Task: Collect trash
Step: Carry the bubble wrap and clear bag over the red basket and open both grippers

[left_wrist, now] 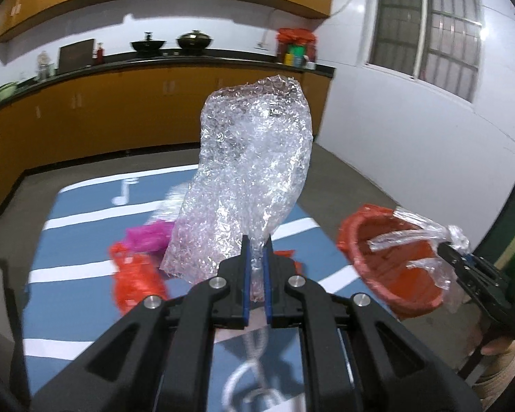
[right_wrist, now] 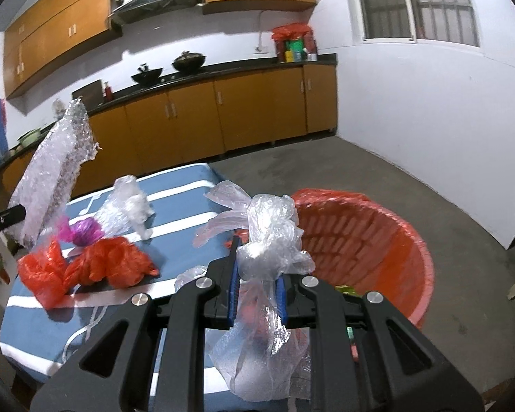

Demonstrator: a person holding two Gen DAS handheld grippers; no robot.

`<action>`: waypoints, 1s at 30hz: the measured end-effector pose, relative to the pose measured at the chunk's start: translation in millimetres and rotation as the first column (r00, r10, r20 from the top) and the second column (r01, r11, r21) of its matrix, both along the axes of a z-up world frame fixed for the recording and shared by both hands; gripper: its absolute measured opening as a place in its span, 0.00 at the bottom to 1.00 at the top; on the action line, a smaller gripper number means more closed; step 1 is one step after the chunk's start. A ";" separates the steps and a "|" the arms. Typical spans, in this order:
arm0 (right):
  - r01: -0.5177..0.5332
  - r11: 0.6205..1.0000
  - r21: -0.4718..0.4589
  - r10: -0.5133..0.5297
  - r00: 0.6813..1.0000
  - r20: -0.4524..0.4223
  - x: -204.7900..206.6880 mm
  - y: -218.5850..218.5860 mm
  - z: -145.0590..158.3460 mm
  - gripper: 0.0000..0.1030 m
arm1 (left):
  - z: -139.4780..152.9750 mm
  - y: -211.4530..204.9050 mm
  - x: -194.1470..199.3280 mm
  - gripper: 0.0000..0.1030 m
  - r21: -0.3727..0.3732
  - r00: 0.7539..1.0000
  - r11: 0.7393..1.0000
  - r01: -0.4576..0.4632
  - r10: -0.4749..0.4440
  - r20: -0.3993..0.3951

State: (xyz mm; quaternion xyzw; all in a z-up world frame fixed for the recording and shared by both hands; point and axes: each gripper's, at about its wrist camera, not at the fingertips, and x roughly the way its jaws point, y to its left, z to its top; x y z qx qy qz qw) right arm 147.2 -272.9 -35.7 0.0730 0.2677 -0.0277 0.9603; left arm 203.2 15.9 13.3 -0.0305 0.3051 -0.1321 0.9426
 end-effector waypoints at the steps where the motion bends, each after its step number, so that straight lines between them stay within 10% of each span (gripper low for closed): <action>1: 0.010 1.000 0.000 -0.010 1.000 0.001 0.1 -3.2 -0.1 0.17 | -0.8 -7.9 2.0 0.07 -0.007 1.000 1.000 0.015 -0.015 -0.003; 30: 0.267 0.963 0.047 -0.267 0.964 0.005 12.1 -96.2 -9.6 0.17 | -59.9 -195.1 49.3 0.07 -0.123 0.926 0.927 0.354 -0.366 -0.094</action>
